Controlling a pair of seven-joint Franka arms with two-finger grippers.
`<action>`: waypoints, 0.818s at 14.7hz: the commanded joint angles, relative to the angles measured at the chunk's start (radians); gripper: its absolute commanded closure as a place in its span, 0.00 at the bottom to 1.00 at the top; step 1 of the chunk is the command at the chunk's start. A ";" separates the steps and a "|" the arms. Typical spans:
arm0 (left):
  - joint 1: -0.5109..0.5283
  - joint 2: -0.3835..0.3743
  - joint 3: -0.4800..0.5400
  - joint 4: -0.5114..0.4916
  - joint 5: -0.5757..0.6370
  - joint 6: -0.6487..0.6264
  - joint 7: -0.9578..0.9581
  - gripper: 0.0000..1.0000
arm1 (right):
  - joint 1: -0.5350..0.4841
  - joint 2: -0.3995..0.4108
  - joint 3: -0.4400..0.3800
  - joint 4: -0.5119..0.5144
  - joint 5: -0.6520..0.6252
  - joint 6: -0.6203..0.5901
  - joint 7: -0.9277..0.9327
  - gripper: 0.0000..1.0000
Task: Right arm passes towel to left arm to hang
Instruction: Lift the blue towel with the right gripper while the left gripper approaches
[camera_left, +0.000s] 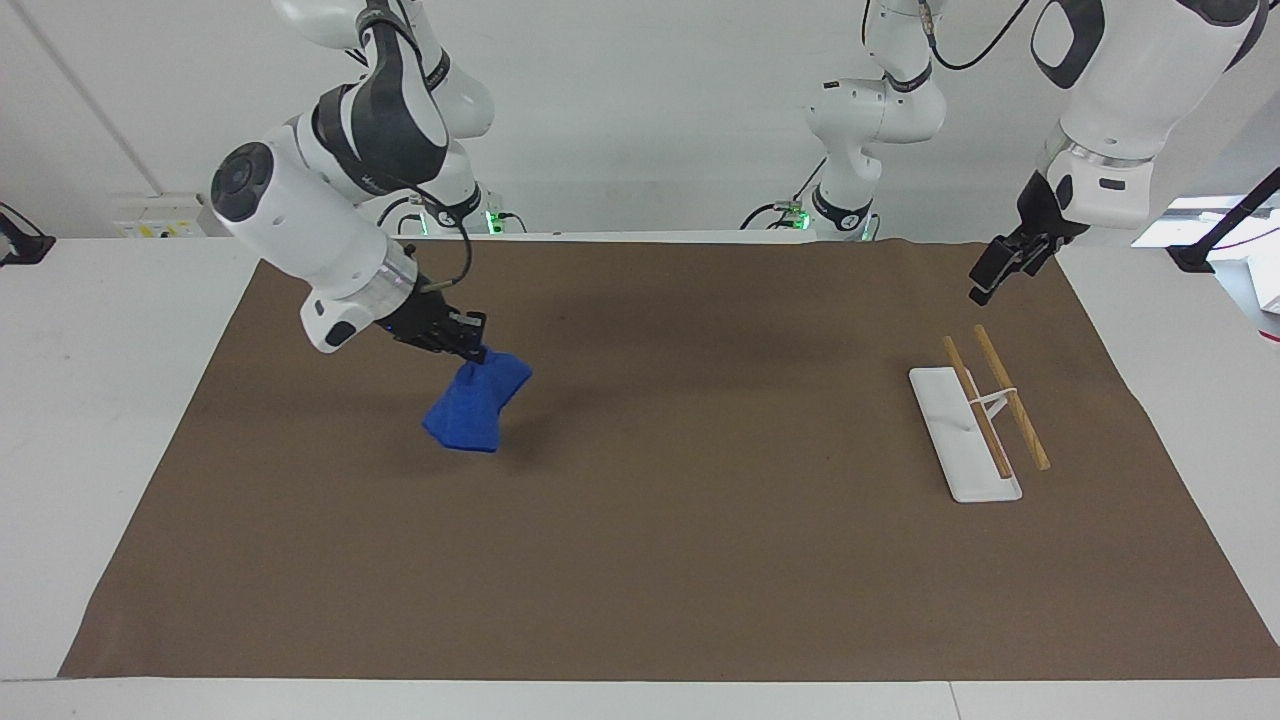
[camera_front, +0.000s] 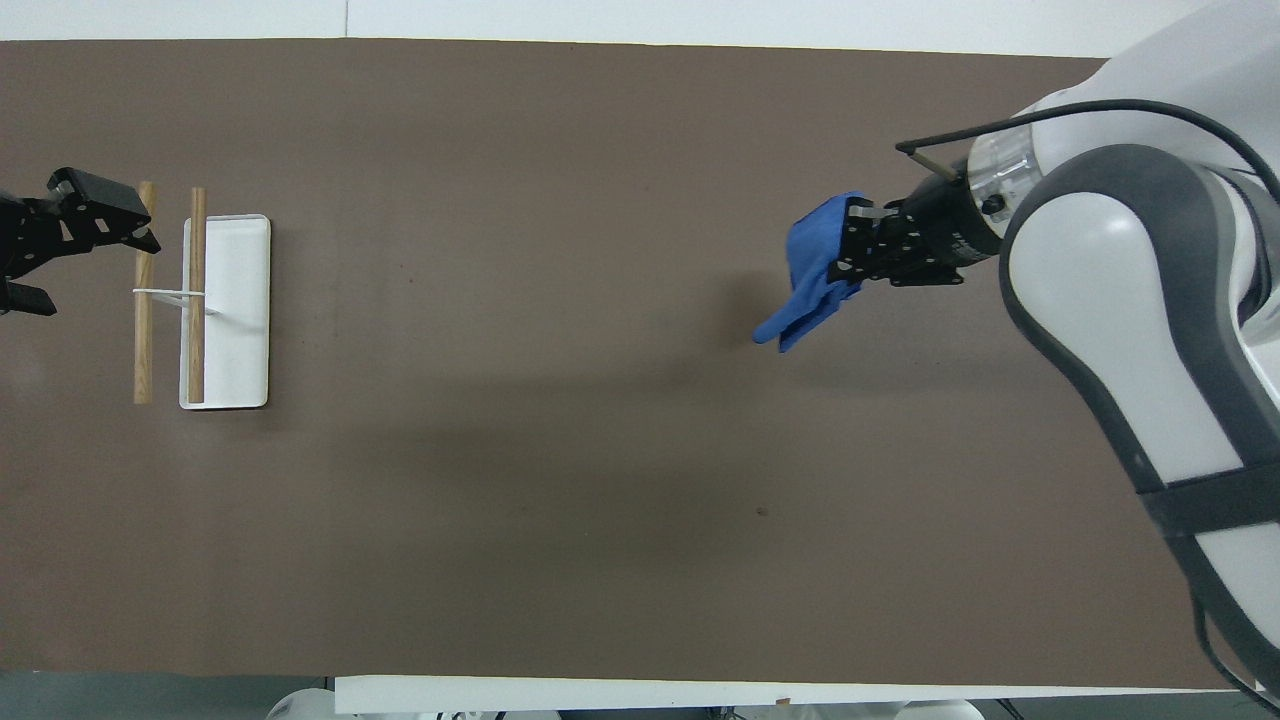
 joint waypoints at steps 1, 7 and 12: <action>-0.036 -0.014 0.007 -0.031 -0.003 0.055 -0.155 0.00 | 0.050 0.019 0.004 0.026 0.166 0.068 0.195 1.00; -0.142 0.021 0.007 -0.041 -0.006 0.164 -0.538 0.00 | 0.177 0.017 0.004 0.003 0.498 0.274 0.499 1.00; -0.226 0.030 0.007 -0.038 -0.063 0.221 -0.738 0.08 | 0.263 0.001 0.004 -0.048 0.683 0.444 0.634 1.00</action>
